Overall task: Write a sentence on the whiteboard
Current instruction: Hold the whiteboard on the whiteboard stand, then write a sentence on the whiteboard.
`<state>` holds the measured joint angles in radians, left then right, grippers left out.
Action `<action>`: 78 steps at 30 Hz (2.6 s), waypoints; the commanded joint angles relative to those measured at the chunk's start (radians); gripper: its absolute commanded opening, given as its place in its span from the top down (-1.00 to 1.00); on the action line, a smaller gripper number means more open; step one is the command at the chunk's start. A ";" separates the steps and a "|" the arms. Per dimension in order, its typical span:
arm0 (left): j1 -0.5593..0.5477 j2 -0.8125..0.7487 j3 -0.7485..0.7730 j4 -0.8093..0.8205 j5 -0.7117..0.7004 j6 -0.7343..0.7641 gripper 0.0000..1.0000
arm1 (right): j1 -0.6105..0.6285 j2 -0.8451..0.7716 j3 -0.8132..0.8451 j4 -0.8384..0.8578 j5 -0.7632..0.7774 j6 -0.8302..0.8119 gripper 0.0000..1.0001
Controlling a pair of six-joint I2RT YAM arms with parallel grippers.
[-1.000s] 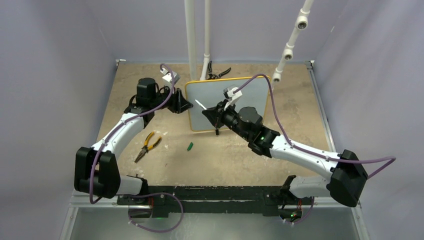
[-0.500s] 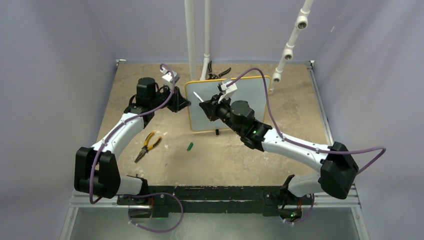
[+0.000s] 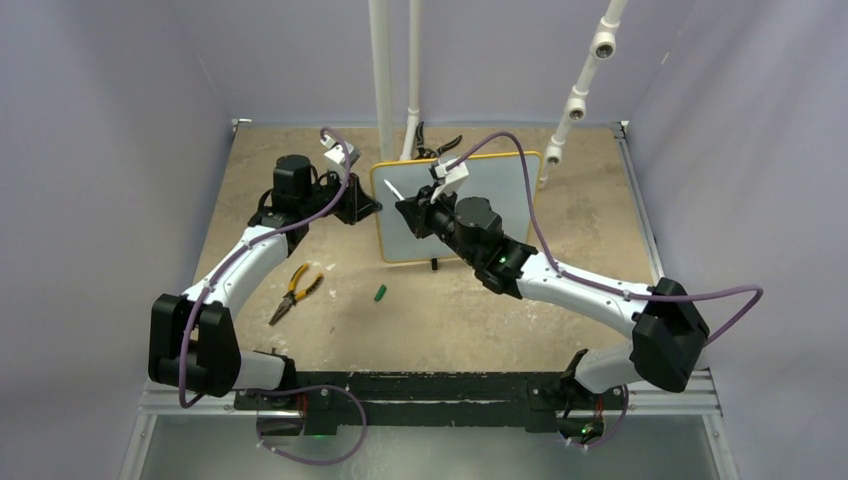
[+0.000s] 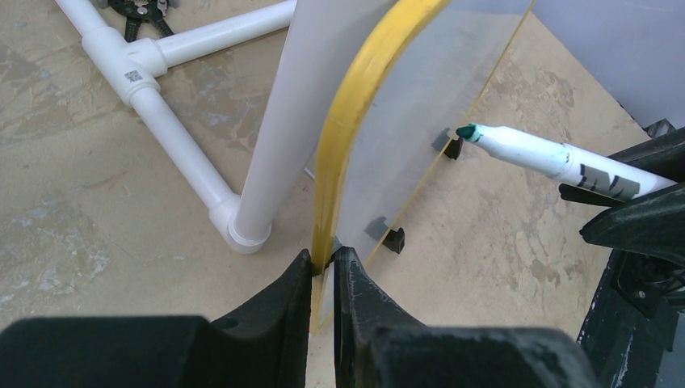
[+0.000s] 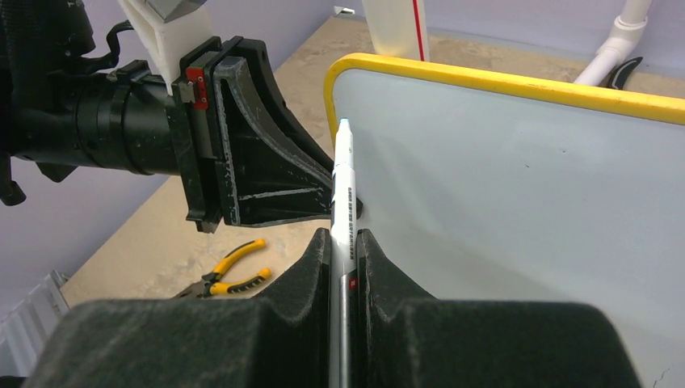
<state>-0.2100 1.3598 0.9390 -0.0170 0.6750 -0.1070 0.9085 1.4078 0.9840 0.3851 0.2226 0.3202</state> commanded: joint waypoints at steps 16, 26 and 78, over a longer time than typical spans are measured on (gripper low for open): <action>0.001 -0.013 0.022 0.029 -0.022 0.036 1.00 | -0.003 0.060 0.081 0.019 0.098 -0.018 1.00; 0.001 -0.014 0.021 0.030 -0.022 0.036 1.00 | -0.004 0.061 0.025 0.012 0.150 0.029 1.00; 0.001 -0.014 0.022 0.034 -0.015 0.030 1.00 | 0.019 0.038 -0.019 0.116 0.160 -0.037 1.00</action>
<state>-0.2104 1.3594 0.9390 -0.0174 0.6754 -0.0887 0.9237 1.4319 0.9192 0.4801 0.3317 0.3023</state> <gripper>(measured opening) 0.115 0.122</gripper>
